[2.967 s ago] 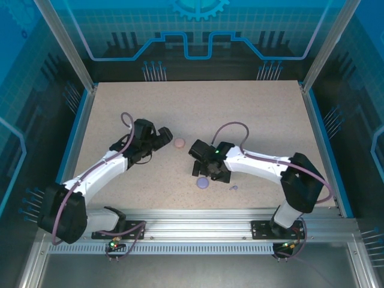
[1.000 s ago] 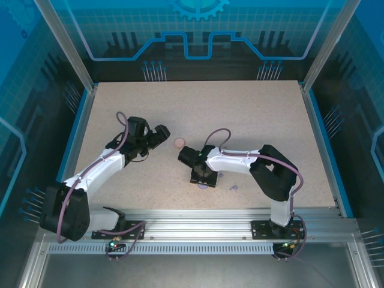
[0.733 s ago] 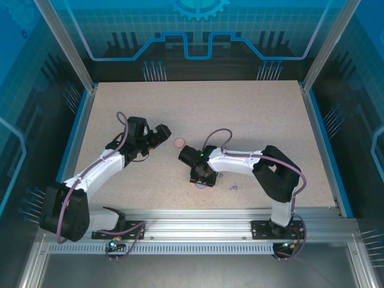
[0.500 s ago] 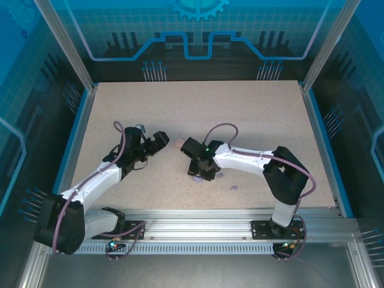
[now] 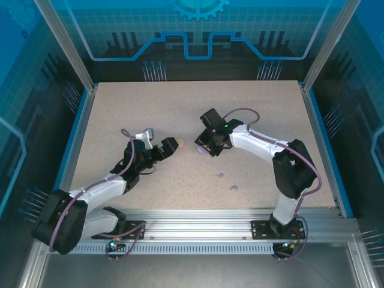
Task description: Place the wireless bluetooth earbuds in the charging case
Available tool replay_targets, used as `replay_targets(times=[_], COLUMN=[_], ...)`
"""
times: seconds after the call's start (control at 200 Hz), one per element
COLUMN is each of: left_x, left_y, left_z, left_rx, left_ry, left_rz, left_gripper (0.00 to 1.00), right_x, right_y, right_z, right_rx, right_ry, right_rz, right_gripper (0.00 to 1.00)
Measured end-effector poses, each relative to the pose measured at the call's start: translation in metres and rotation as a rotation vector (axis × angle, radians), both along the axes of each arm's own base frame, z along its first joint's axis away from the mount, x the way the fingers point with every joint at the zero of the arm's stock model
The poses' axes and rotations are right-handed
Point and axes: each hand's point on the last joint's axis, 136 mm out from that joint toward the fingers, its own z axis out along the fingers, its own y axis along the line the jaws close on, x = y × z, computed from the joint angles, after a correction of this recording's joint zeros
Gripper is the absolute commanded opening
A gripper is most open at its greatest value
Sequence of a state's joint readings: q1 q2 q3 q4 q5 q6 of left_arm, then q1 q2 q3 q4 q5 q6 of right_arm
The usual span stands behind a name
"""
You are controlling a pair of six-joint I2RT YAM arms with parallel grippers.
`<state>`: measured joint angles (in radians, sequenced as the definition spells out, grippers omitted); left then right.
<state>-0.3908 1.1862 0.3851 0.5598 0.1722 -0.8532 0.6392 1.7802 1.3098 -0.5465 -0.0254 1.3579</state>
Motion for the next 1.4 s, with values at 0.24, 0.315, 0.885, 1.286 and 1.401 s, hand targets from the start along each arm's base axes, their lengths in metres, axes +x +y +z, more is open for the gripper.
replay_targets(times=[0.24,0.315,0.885,1.286,1.401], left_x=[0.004,0.004,0.01,0.026,0.027], left_y=[-0.018,-0.023,-0.06,-0.068,-0.068], left_z=[-0.003,-0.007,-0.04,-0.037,-0.038], left_rx=[-0.015,-0.013,0.01,-0.008,-0.013], left_ry=[-0.033,-0.032,0.012,-0.004,0.002], left_rz=[-0.029,-0.039,-0.106,-0.09,-0.085], left_gripper=[0.99,0.96,0.73,0.6,0.57], right_x=[0.017,0.019,0.029,0.026,0.025], right_y=[0.021,0.024,0.033,0.036,0.037], right_z=[0.004,0.002,0.016,0.016,0.015], right_rx=[0.113,0.127,0.169,0.172,0.171], right_ry=[0.023,0.033,0.022,0.023,0.024], right_rz=[-0.075,-0.096,-0.132,-0.125,-0.122], right_gripper=[0.47,0.47,0.48,0.47,0.47])
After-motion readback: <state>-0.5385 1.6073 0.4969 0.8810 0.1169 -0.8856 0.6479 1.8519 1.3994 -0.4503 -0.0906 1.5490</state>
